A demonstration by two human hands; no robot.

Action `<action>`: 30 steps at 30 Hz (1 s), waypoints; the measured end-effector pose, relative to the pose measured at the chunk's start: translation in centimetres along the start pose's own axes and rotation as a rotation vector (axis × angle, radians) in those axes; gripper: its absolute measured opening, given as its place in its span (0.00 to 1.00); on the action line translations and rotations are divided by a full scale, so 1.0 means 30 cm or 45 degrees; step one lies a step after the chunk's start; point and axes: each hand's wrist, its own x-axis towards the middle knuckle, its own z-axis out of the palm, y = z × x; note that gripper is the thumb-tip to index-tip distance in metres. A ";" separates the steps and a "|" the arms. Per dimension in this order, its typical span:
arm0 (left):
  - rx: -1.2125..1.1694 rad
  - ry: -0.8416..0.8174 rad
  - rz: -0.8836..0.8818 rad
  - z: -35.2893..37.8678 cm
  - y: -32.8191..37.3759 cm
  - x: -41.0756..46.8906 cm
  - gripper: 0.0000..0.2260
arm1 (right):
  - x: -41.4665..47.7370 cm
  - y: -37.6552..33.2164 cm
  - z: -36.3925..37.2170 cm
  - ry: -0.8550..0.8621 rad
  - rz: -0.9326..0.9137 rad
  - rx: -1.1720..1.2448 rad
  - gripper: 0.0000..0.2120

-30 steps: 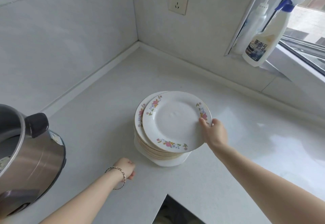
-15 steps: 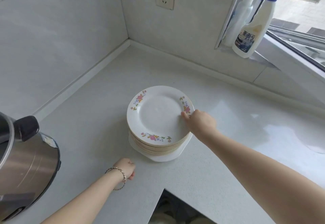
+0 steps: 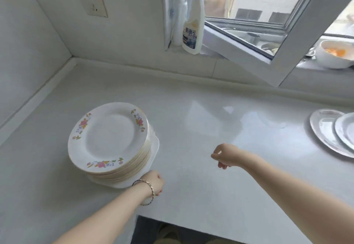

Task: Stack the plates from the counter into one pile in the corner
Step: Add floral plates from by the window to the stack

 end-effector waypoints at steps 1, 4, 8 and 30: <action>0.070 -0.015 0.043 0.032 0.068 0.006 0.12 | -0.010 0.083 -0.016 0.012 0.029 0.039 0.19; 0.242 -0.043 0.166 0.140 0.270 0.013 0.12 | -0.045 0.339 -0.052 0.052 0.123 0.164 0.19; 0.360 -0.073 0.294 0.384 0.577 0.002 0.12 | -0.119 0.755 -0.106 0.201 0.265 0.309 0.17; 0.422 -0.149 0.246 1.192 1.315 -0.085 0.08 | -0.249 2.177 -0.300 0.341 0.754 0.224 0.37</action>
